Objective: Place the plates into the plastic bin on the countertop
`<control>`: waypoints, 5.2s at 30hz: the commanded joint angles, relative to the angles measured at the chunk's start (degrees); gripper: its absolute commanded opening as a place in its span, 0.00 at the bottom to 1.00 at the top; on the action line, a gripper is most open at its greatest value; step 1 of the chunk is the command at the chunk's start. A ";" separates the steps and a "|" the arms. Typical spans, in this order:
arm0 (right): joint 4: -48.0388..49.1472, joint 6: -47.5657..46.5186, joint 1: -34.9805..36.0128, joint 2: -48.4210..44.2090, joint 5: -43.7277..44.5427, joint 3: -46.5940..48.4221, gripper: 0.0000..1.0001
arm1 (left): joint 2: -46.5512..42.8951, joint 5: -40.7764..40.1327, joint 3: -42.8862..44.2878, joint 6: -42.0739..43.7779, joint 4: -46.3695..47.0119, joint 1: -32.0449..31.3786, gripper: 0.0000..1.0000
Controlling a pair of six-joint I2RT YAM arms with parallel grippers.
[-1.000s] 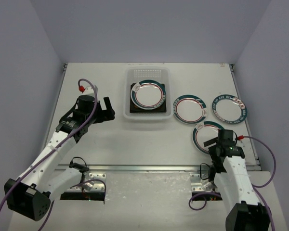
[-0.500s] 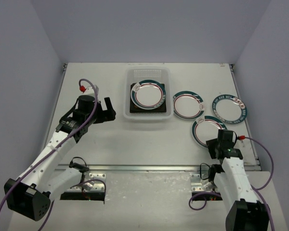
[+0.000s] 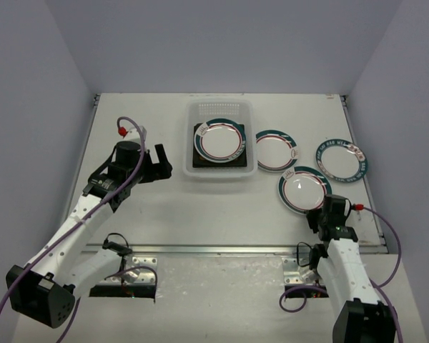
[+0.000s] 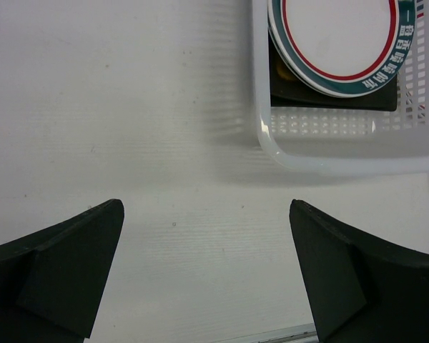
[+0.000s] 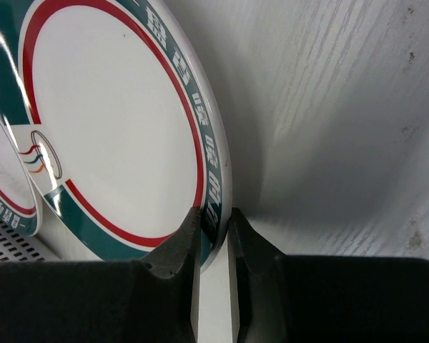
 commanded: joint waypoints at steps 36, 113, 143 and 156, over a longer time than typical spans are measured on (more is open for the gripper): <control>15.42 -9.22 0.17 7.52 -26.91 28.99 0.00 | -1.47 -1.59 1.47 1.01 1.79 -2.17 1.00; 15.26 -38.31 -1.42 59.14 -22.20 46.29 0.88 | -2.40 -5.63 0.66 0.91 2.69 -2.17 1.00; 26.65 -22.12 -2.53 58.44 -11.69 45.41 0.00 | -1.66 -6.22 0.37 1.09 2.81 -2.17 1.00; 30.73 -25.30 -2.00 39.52 -15.04 45.39 0.00 | -1.42 -5.57 0.43 1.25 3.00 -2.09 1.00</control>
